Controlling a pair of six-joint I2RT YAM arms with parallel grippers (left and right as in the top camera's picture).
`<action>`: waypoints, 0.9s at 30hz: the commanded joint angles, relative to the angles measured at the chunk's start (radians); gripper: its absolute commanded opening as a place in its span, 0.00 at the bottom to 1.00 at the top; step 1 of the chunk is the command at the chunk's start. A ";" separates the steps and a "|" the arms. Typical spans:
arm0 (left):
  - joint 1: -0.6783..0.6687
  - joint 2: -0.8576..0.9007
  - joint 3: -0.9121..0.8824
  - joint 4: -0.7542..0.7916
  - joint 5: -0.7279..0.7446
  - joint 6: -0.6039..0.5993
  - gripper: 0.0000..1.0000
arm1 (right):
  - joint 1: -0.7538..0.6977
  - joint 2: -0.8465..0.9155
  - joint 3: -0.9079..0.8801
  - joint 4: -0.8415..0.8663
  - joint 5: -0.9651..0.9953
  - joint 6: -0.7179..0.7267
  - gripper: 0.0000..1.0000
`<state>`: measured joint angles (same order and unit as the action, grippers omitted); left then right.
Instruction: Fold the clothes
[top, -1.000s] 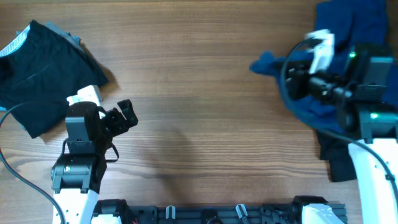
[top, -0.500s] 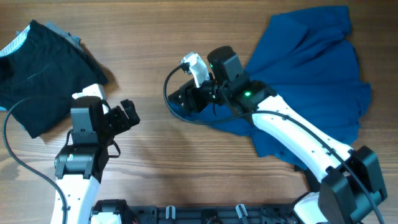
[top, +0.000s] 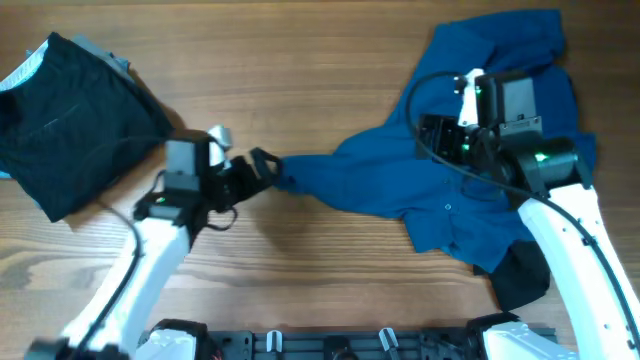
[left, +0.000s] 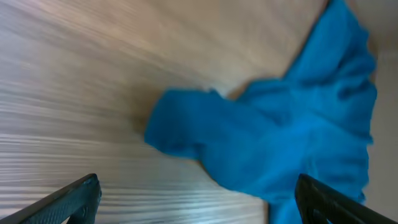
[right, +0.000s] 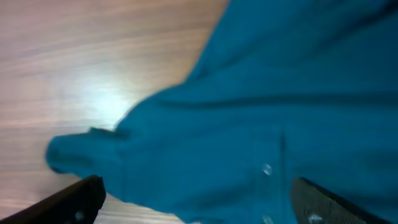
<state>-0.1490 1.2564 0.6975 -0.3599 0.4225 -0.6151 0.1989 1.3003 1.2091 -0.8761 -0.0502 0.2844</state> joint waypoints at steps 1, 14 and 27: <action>-0.167 0.179 0.016 0.111 0.041 -0.235 1.00 | -0.049 -0.006 0.011 -0.025 0.016 0.039 1.00; -0.426 0.486 0.037 0.872 -0.103 -0.470 0.04 | -0.071 0.032 0.004 -0.072 0.211 0.063 1.00; 0.014 0.174 0.240 1.009 -0.070 -0.465 0.04 | -0.197 0.356 -0.040 -0.194 -0.115 -0.245 0.99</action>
<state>-0.2283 1.4605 0.9222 0.6346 0.3687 -1.0832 0.0010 1.5688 1.1786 -1.0801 -0.1387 0.0872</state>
